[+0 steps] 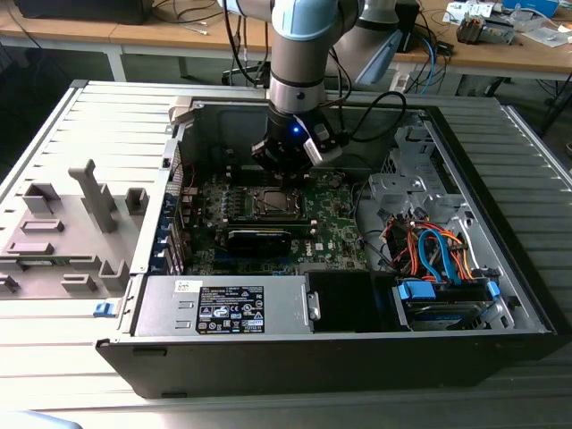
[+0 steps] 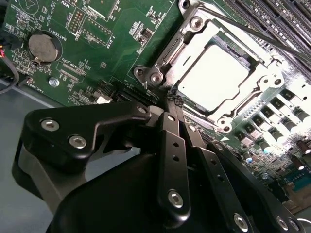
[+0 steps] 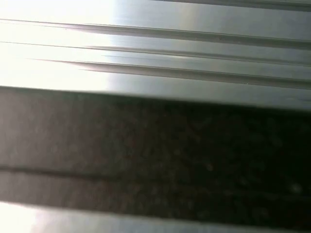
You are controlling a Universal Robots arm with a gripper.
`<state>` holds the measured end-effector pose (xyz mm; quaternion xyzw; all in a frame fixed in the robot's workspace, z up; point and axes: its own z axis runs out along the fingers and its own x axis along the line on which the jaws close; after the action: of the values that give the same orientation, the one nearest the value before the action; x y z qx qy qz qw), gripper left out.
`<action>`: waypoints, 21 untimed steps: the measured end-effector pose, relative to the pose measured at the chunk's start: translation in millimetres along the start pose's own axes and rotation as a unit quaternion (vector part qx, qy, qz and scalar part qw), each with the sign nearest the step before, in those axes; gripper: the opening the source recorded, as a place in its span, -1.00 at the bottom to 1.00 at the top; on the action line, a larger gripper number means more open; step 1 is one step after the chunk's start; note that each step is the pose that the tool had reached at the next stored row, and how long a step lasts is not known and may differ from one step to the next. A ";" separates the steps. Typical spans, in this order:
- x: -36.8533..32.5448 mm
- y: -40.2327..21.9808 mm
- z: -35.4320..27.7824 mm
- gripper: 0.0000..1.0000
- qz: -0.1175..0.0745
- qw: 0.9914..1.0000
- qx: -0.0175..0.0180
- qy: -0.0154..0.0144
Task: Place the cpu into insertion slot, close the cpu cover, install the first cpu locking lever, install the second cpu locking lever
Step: 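Install the first cpu locking lever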
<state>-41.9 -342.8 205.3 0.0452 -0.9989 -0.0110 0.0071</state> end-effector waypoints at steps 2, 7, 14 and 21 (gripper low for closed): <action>0.0 0.0 0.1 -0.79 0.000 1.000 0.000 0.000; -0.2 1.2 0.3 -0.79 0.000 1.000 0.000 0.000; -1.6 1.6 0.5 -0.79 0.000 1.000 0.000 0.000; -4.0 1.4 1.0 -0.79 0.000 1.000 0.000 0.000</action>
<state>-38.1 -341.1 204.3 0.0452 -0.9989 -0.0110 0.0070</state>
